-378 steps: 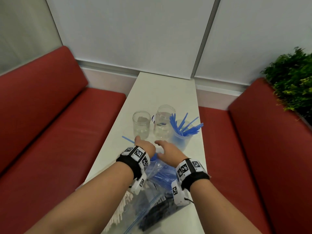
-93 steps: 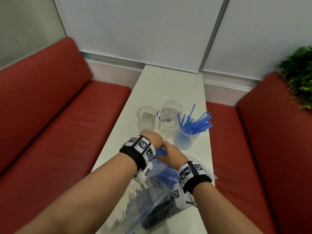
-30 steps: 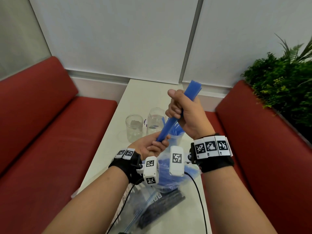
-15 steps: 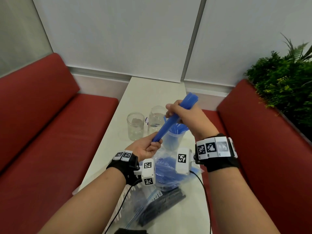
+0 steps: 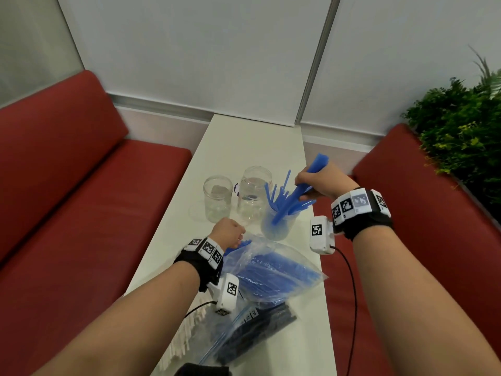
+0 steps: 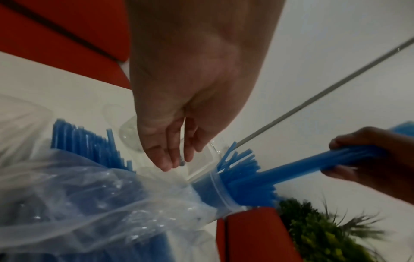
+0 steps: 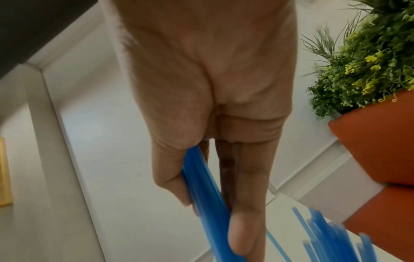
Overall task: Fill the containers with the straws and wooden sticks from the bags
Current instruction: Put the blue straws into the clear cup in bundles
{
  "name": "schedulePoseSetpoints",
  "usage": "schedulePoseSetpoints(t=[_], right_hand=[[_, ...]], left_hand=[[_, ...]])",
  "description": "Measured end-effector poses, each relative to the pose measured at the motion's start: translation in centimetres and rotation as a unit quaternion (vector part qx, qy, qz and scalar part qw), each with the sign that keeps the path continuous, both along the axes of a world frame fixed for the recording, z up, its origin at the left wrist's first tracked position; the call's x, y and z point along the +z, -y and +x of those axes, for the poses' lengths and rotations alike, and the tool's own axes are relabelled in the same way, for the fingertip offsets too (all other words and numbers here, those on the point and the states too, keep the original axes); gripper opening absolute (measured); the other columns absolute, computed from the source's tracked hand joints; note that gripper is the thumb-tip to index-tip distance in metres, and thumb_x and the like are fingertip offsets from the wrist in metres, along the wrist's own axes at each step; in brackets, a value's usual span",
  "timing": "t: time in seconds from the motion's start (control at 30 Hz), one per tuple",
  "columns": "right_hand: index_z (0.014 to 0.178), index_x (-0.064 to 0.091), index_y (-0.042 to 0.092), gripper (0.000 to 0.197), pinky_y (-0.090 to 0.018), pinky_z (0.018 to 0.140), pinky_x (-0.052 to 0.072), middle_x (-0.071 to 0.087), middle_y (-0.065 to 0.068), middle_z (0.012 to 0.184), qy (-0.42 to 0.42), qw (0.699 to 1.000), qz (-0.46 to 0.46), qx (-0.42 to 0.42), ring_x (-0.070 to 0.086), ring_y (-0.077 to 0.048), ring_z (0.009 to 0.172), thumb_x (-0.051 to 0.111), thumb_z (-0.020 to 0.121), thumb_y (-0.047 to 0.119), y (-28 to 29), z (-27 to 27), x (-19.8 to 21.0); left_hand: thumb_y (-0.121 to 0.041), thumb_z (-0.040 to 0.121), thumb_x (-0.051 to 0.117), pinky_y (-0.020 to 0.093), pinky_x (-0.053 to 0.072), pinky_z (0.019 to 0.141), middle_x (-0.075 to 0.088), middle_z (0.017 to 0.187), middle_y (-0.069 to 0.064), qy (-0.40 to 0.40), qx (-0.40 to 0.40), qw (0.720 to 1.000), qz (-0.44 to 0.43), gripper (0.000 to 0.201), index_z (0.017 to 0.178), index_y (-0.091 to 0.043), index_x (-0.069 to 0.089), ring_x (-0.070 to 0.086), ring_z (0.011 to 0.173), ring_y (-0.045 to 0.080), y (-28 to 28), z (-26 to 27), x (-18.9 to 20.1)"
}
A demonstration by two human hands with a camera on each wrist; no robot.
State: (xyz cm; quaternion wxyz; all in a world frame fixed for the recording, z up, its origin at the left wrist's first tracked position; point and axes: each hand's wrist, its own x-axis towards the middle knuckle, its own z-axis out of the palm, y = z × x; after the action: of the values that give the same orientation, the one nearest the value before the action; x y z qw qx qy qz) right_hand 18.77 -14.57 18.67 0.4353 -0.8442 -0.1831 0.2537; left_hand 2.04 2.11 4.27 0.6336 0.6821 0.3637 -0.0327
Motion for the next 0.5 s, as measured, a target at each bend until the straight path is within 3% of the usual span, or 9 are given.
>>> schedulePoseSetpoints(t=[0.07, 0.13, 0.23, 0.37, 0.43, 0.5], right_hand=[[0.088, 0.073, 0.007, 0.010, -0.031, 0.076, 0.061, 0.077, -0.009, 0.079, 0.018, 0.999, -0.001, -0.030, 0.077, -0.027, 0.074, 0.071, 0.082, 0.015, -0.3, 1.2, -0.5], [0.084, 0.071, 0.009, 0.006, -0.034, 0.076, 0.062, 0.074, -0.010, 0.077, 0.039, 0.997, 0.020, -0.065, 0.076, -0.026, 0.070, 0.071, 0.083, 0.014, -0.7, 2.3, -1.0], [0.082, 0.070, 0.008, 0.005, -0.035, 0.073, 0.063, 0.073, -0.009, 0.076, 0.066, 0.993, 0.042, -0.089, 0.075, -0.025, 0.069, 0.070, 0.083, 0.013, -1.3, 3.4, -1.9], [0.083, 0.071, 0.005, 0.007, -0.028, 0.058, 0.060, 0.074, -0.012, 0.080, 0.094, 0.989, 0.017, -0.109, 0.074, -0.023, 0.064, 0.071, 0.082, 0.012, -2.2, 3.3, -4.9], [0.086, 0.071, 0.002, 0.010, -0.035, 0.064, 0.063, 0.072, -0.012, 0.078, 0.110, 0.986, -0.005, -0.123, 0.071, -0.022, 0.062, 0.072, 0.083, 0.012, -2.6, 3.1, -6.7], [0.084, 0.070, 0.002, 0.011, -0.036, 0.067, 0.061, 0.071, -0.014, 0.080, 0.123, 0.985, -0.036, -0.113, 0.069, -0.025, 0.069, 0.071, 0.083, 0.014, -2.9, 2.9, -8.4]], left_hand=[[-0.002, 0.094, 0.054, 0.031, 0.052, 0.072, 0.065, 0.087, 0.020, -0.030, -0.067, 0.990, 0.120, 0.019, 0.094, 0.008, 0.070, 0.062, 0.079, 0.029, -0.6, 0.1, -1.3], [-0.002, 0.092, 0.054, 0.026, 0.050, 0.083, 0.071, 0.100, 0.015, -0.048, -0.153, 0.968, 0.193, 0.022, 0.101, 0.002, 0.074, 0.065, 0.096, 0.027, -0.9, 0.1, -2.3], [0.000, 0.089, 0.053, 0.024, 0.046, 0.087, 0.072, 0.110, 0.008, -0.058, -0.267, 0.923, 0.271, 0.027, 0.103, -0.006, 0.076, 0.064, 0.105, 0.023, -1.1, 0.3, -3.4], [0.001, 0.085, 0.054, 0.022, 0.037, 0.079, 0.067, 0.107, 0.013, -0.045, -0.368, 0.870, 0.324, 0.023, 0.100, -0.004, 0.070, 0.061, 0.102, 0.029, -1.0, 0.7, -5.1], [-0.005, 0.087, 0.057, 0.022, 0.035, 0.082, 0.065, 0.112, 0.014, -0.047, -0.395, 0.851, 0.343, 0.022, 0.107, -0.005, 0.066, 0.059, 0.105, 0.029, -0.9, 0.8, -5.9], [-0.011, 0.091, 0.056, 0.029, 0.039, 0.093, 0.061, 0.121, 0.014, -0.052, -0.416, 0.832, 0.364, 0.027, 0.116, -0.007, 0.062, 0.057, 0.112, 0.031, -0.6, 1.0, -6.6]])
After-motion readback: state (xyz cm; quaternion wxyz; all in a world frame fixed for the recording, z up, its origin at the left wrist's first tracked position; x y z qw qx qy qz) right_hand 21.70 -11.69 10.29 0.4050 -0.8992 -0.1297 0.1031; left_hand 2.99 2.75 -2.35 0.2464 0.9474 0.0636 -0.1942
